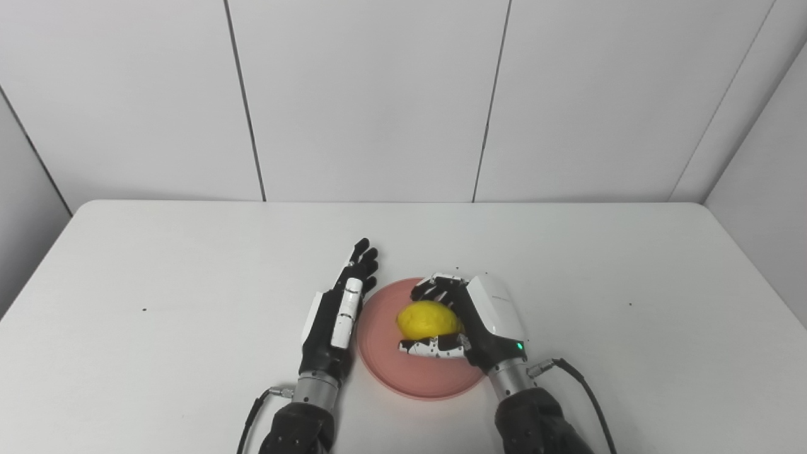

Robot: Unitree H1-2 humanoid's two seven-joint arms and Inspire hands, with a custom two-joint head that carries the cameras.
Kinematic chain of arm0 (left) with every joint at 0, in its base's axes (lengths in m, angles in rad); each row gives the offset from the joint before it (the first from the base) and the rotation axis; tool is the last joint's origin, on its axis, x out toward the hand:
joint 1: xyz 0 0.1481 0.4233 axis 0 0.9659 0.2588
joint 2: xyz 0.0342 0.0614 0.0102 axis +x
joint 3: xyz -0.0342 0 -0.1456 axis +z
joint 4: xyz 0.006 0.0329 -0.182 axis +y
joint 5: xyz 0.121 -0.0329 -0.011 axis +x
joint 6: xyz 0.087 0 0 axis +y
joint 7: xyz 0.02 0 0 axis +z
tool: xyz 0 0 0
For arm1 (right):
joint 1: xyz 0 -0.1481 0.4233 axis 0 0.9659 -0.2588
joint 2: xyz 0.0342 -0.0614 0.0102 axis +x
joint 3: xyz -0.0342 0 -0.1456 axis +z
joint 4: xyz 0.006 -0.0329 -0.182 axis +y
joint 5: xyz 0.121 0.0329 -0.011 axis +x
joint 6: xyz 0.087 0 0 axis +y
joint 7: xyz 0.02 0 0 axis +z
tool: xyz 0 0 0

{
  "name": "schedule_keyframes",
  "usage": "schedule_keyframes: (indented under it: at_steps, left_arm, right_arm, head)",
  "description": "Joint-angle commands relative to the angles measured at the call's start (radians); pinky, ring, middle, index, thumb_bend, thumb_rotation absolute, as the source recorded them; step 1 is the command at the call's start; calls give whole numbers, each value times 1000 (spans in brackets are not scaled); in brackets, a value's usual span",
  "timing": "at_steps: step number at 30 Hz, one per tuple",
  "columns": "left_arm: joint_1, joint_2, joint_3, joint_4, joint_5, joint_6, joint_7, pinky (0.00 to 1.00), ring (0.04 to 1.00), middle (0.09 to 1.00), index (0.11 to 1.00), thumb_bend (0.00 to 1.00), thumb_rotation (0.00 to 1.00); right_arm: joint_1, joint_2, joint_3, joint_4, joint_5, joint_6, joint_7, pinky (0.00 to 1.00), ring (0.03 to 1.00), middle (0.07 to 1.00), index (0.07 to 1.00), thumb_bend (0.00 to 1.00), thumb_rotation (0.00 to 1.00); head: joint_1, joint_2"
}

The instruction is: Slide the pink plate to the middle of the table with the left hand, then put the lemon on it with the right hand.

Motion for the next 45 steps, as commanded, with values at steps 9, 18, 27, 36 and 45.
schedule_keyframes:
  at_steps: [9,18,27,36,45]
  left_arm:
    - [26,11,-4,16,13,-8,5,939,950,952,943,534,1000]
    - [23,19,-4,9,7,7,-3,954,962,960,956,543,1000]
    - [20,14,3,8,-1,14,2,951,952,951,948,552,1000]
    - [15,14,13,15,-5,3,5,936,944,946,945,543,1000]
    - [16,17,13,17,-2,2,5,935,944,945,946,549,1000]
  right_arm:
    - [-5,-7,2,-32,27,-71,11,636,715,743,747,659,280]
    - [5,-23,5,-61,56,-101,32,679,770,812,847,659,393]
    - [23,-18,-18,-90,102,-178,11,761,868,893,908,672,518]
    - [52,20,-107,-145,170,-233,-39,791,882,919,921,634,656]
    - [47,0,-184,-121,202,-255,-52,832,900,930,937,617,845]
  head:
    - [-3,5]
    - [-4,5]
    - [-6,11]
    - [-16,14]
    - [-18,14]
